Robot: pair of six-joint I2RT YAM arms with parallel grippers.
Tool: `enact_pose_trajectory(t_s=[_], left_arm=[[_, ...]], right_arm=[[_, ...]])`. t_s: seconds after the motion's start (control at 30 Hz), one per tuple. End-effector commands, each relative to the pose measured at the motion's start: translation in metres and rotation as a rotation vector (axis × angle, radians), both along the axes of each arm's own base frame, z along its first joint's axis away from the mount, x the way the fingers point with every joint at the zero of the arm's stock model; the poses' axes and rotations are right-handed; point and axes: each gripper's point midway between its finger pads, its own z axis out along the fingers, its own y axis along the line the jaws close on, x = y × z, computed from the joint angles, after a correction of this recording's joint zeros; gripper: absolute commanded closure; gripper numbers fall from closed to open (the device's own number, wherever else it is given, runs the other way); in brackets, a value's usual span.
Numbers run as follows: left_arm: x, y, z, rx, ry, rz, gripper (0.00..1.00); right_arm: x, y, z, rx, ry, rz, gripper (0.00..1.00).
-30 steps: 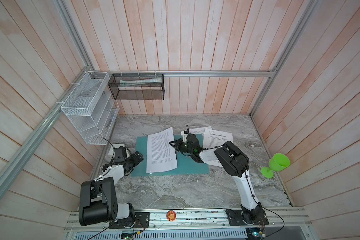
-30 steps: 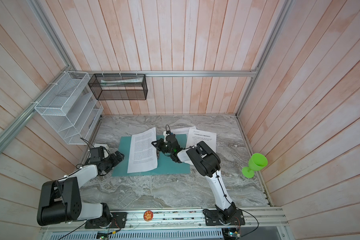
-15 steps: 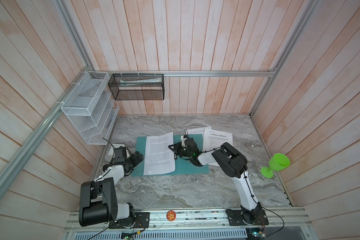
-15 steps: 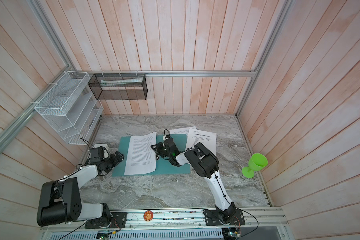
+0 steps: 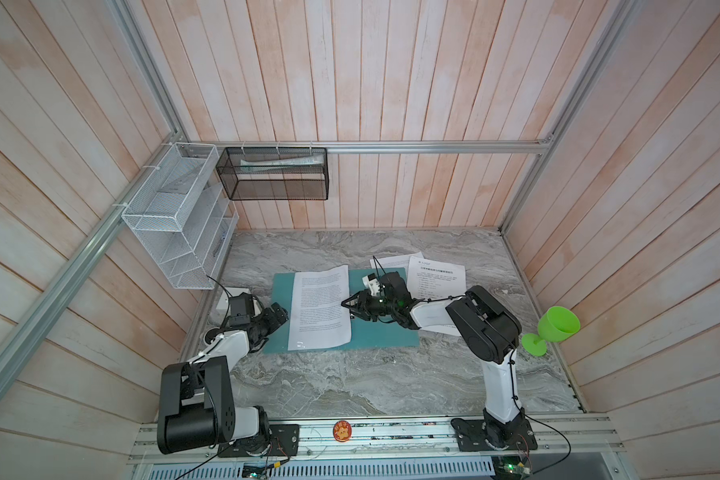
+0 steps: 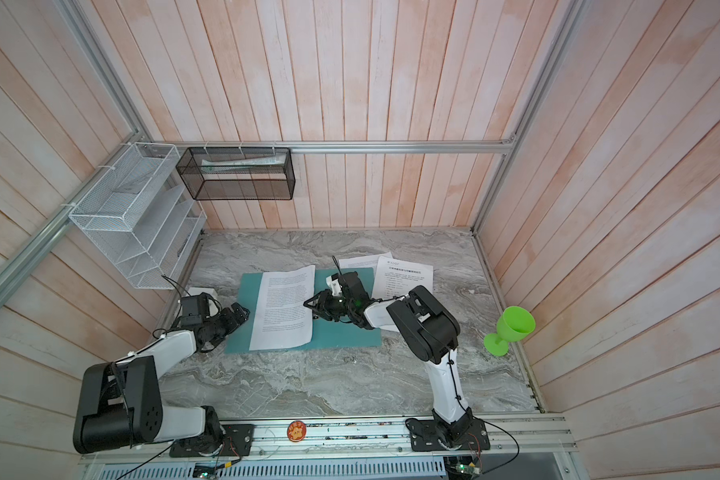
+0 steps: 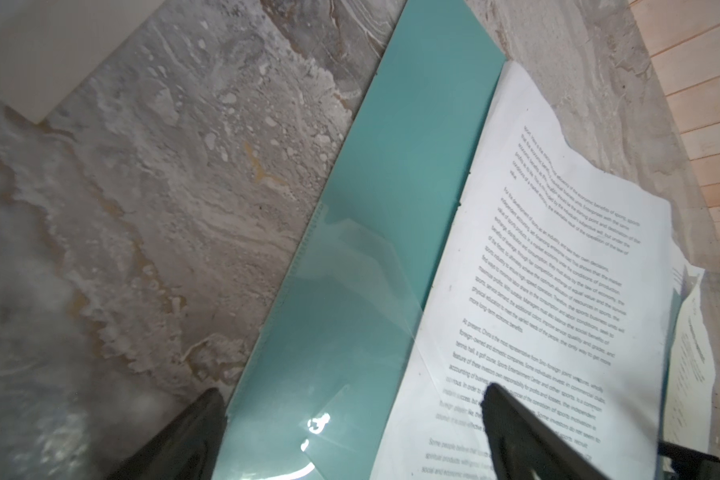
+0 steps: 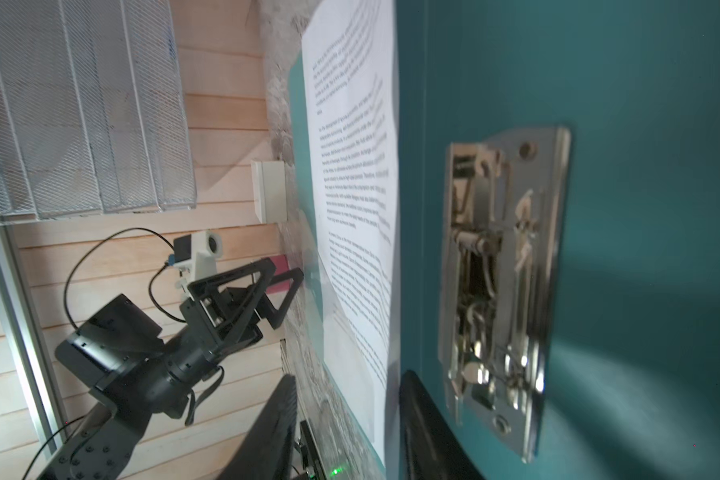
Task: Put the files into the folder
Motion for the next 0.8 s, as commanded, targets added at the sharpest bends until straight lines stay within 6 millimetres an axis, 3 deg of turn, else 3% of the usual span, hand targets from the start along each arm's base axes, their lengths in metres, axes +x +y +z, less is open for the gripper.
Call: enact_pose_trajectory(t_s=[0.0,0.17,0.4,0.77], left_arm=[[-0.026,-0.011,-0.022,-0.031,0.109,-0.019,0.02],[-0.026,-0.012,-0.021,-0.026,0.108,-0.022,0.02],[-0.027,-0.012,-0.022,-0.025,0.114,-0.02,0.02],[-0.027,-0.012,-0.024,-0.023,0.122,-0.02,0.02]], right_arm=[[-0.028,-0.009,-0.012,-0.059,0.055,0.106,0.61],[-0.04,-0.019,-0.013,-0.1,0.066,0.146,0.69],[-0.059,-0.026,-0.017,-0.097,0.103,0.186,1.0],[-0.07,-0.024,-0.031,-0.091,0.16,0.221,1.0]])
